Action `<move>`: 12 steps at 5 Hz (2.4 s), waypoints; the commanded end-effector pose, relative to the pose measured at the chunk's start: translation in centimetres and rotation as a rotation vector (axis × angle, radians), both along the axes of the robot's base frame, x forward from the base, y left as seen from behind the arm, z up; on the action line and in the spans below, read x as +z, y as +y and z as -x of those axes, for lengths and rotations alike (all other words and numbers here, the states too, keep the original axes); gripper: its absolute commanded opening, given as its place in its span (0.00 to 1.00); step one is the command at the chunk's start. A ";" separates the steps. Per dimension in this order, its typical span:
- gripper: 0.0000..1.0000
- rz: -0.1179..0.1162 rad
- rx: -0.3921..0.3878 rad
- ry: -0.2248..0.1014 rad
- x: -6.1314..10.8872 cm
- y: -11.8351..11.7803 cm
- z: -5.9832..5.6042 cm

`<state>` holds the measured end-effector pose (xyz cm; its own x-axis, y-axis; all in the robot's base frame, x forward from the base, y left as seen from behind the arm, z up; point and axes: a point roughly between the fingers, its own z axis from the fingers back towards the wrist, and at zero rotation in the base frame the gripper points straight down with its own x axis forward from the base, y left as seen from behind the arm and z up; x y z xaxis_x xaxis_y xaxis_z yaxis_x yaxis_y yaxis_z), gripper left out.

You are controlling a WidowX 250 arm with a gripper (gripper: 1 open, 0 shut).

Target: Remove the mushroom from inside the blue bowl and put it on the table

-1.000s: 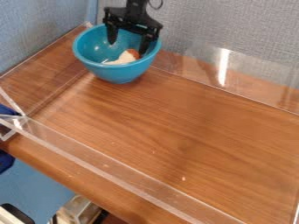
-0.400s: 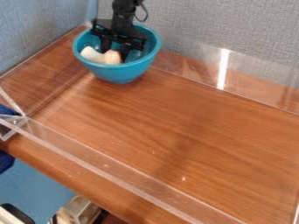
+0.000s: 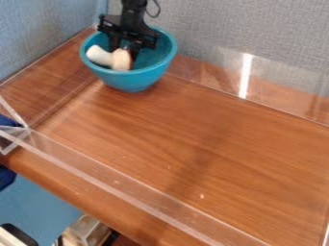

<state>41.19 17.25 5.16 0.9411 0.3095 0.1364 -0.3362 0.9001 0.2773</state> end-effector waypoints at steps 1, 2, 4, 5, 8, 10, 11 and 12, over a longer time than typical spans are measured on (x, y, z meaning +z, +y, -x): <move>0.00 -0.024 -0.002 -0.072 2.7 0.7 -0.3; 0.00 -0.030 -0.023 -0.076 3.1 0.3 0.1; 0.00 -0.041 -0.061 -0.085 3.9 -0.9 0.2; 0.00 -0.042 -0.056 -0.090 3.8 -1.4 0.4; 0.00 -0.050 0.060 -0.126 6.5 -1.5 2.2; 0.00 -0.049 0.017 -0.134 6.6 -3.3 2.2; 0.00 -0.046 -0.022 -0.136 7.3 -4.3 2.5; 0.00 -0.044 -0.066 -0.142 8.1 -5.6 2.8</move>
<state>38.08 11.75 9.51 0.9502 0.2482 0.1883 -0.2944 0.9130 0.2823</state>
